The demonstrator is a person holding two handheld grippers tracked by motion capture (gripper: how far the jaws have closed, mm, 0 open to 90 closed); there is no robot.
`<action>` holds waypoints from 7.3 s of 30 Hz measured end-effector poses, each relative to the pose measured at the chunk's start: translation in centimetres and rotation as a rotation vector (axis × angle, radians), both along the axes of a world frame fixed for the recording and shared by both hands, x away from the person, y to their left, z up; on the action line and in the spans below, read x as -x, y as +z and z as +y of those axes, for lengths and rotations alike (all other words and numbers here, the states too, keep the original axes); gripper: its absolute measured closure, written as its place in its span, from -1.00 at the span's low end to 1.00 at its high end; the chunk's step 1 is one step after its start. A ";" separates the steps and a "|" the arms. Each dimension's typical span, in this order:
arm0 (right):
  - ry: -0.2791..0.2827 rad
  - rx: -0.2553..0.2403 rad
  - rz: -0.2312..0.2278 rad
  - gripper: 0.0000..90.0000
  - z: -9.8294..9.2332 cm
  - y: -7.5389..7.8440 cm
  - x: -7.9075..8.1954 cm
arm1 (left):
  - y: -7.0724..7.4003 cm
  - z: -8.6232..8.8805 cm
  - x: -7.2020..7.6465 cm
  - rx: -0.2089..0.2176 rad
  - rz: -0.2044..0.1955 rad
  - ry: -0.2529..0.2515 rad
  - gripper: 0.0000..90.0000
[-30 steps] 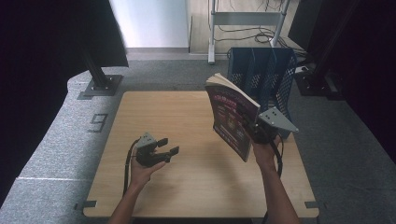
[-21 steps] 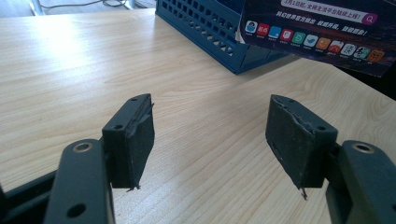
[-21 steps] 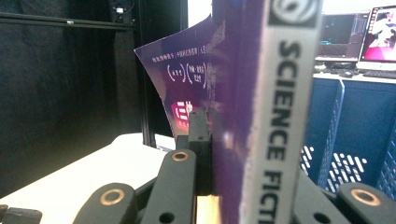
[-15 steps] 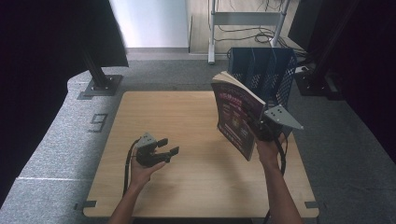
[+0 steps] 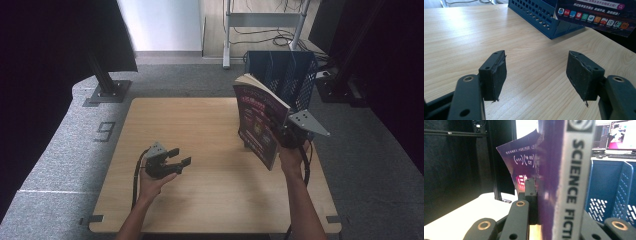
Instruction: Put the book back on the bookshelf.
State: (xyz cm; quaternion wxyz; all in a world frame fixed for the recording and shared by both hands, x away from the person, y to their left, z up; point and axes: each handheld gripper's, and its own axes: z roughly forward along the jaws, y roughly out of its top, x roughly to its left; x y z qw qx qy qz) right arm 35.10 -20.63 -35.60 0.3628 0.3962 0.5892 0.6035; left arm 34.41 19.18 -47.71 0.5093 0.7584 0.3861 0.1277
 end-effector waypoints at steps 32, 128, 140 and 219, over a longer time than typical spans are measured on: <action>-0.083 -0.014 -0.020 0.82 -2.1 1.5 -0.9 | 0.1 0.4 0.0 0.007 -0.001 0.005 -0.27; -0.269 -0.028 0.000 0.81 -0.3 0.3 -13.0 | -0.4 1.8 0.0 0.021 0.025 0.028 -0.27; -0.276 -0.008 0.007 0.81 0.2 -0.5 -13.9 | -0.4 2.3 0.0 0.031 0.026 0.037 -0.27; -0.282 0.098 0.199 0.82 1.9 -6.0 -15.2 | 0.0 3.0 0.2 0.044 0.014 0.053 -0.27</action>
